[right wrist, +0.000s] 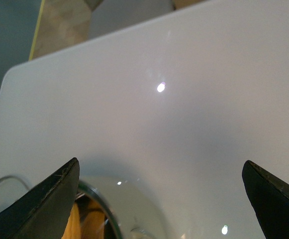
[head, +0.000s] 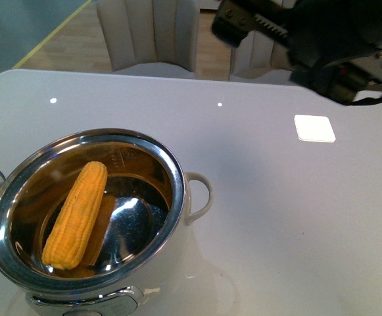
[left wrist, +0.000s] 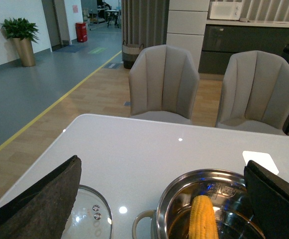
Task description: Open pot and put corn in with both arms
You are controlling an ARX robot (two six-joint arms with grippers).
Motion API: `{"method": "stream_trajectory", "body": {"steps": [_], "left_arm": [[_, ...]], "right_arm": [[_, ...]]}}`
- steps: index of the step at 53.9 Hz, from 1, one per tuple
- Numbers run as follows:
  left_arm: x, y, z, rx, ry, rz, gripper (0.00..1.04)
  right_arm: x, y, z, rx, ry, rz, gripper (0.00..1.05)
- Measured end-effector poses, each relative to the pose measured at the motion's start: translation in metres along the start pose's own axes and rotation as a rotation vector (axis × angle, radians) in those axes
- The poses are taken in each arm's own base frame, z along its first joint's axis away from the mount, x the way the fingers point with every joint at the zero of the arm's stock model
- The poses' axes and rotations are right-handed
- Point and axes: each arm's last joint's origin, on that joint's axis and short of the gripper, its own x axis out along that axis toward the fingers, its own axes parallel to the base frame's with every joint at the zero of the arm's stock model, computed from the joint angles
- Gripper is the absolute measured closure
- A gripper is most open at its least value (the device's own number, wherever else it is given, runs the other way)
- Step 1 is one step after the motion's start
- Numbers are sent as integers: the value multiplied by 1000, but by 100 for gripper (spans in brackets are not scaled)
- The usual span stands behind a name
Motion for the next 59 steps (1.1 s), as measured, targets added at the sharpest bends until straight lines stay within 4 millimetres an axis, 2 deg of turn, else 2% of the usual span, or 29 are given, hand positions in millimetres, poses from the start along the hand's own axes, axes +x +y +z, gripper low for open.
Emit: {"method": "stream_trajectory", "body": {"steps": [13, 17, 24, 28, 32, 36, 39, 50, 59], "left_arm": [[0, 0, 0, 0, 0, 0, 7], [0, 0, 0, 0, 0, 0, 7], [0, 0, 0, 0, 0, 0, 7], [0, 0, 0, 0, 0, 0, 7], [0, 0, 0, 0, 0, 0, 7], [0, 0, 0, 0, 0, 0, 7], [0, 0, 0, 0, 0, 0, 7], [0, 0, 0, 0, 0, 0, 7], [0, 0, 0, 0, 0, 0, 7]], "right_arm": [[-54, -18, 4, -38, -184, -86, 9], [-77, -25, 0, -37, -270, -147, 9], [-103, -33, -9, -49, -348, -218, 9], [-126, -37, -20, -75, -396, -262, 9], [-134, -37, -22, -82, -407, -255, 9], [-138, -44, -25, -162, -483, -98, 21], [-141, -56, -29, -247, -535, -62, 30], [-158, -95, -43, -377, -585, -86, 63], [-165, -115, -54, -397, -575, -96, 89]]}}
